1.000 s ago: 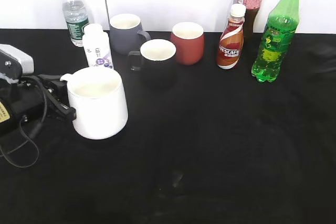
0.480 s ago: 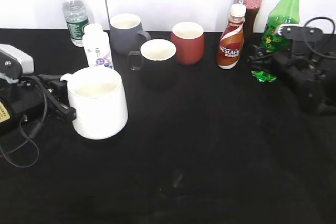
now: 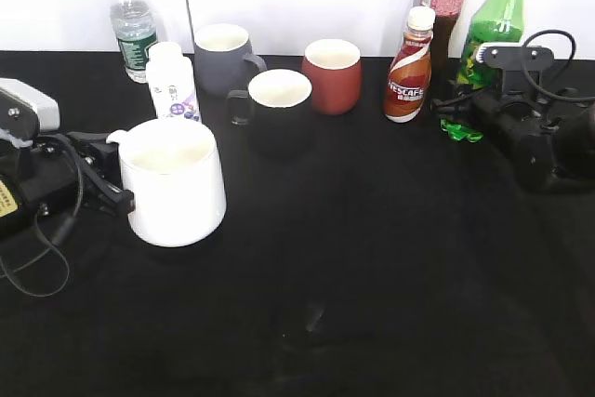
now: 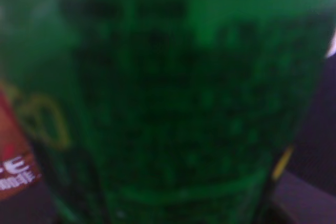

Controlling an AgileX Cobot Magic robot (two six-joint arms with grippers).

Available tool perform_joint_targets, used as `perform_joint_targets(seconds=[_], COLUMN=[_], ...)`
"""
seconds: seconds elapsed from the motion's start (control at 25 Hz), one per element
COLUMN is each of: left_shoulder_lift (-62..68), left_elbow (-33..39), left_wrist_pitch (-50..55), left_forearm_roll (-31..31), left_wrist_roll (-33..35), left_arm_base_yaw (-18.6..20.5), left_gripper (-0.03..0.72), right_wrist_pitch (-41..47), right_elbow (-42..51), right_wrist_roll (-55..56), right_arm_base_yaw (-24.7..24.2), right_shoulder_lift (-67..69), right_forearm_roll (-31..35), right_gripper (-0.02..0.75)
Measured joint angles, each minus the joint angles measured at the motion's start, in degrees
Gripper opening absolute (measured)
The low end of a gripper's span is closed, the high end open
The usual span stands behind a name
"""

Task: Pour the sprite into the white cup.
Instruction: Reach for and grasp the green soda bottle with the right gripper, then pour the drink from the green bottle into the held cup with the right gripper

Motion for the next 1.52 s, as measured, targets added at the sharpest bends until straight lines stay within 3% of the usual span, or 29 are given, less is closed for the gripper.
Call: perform_joint_targets(seconds=[0.2, 0.32, 0.4, 0.52, 0.6, 0.68, 0.88, 1.08, 1.52], left_shoulder_lift=[0.0, 0.0, 0.0, 0.0, 0.0, 0.0, 0.0, 0.0, 0.0], left_elbow=[0.0, 0.0, 0.0, 0.0, 0.0, 0.0, 0.0, 0.0, 0.0], left_wrist_pitch=[0.0, 0.0, 0.0, 0.0, 0.0, 0.0, 0.0, 0.0, 0.0], left_forearm_roll=[0.0, 0.4, 0.5, 0.6, 1.0, 1.6, 6.8, 10.8, 11.1], left_wrist_roll=[0.0, 0.0, 0.0, 0.0, 0.0, 0.0, 0.0, 0.0, 0.0], left_arm_base_yaw=[0.0, 0.0, 0.0, 0.0, 0.0, 0.0, 0.0, 0.0, 0.0], left_gripper=[0.052, 0.052, 0.052, 0.052, 0.052, 0.052, 0.052, 0.052, 0.052], right_wrist_pitch=[-4.4, -4.7, -0.8, 7.8, 12.6, 13.9, 16.6, 16.3, 4.7], right_elbow=[12.1, 17.3, 17.3, 14.7, 11.1, 8.5, 7.6, 7.6, 7.6], right_wrist_roll=[-1.8, -1.4, -1.1, -1.7, -7.8, -16.8, -44.0, -69.5, -87.5], right_arm_base_yaw=[0.0, 0.2, 4.2, 14.1, 18.9, 20.6, 20.6, 20.6, 20.6], right_shoulder_lift=[-11.4, -22.7, -27.0, -27.7, -26.0, -23.4, -21.3, -21.3, -21.3], right_forearm_roll=[-3.0, -15.5, -18.5, -21.1, -24.4, -26.0, -25.2, -14.0, -10.3], right_gripper=[0.404, 0.404, 0.403, 0.403, 0.4, 0.4, 0.399, 0.398, 0.396])
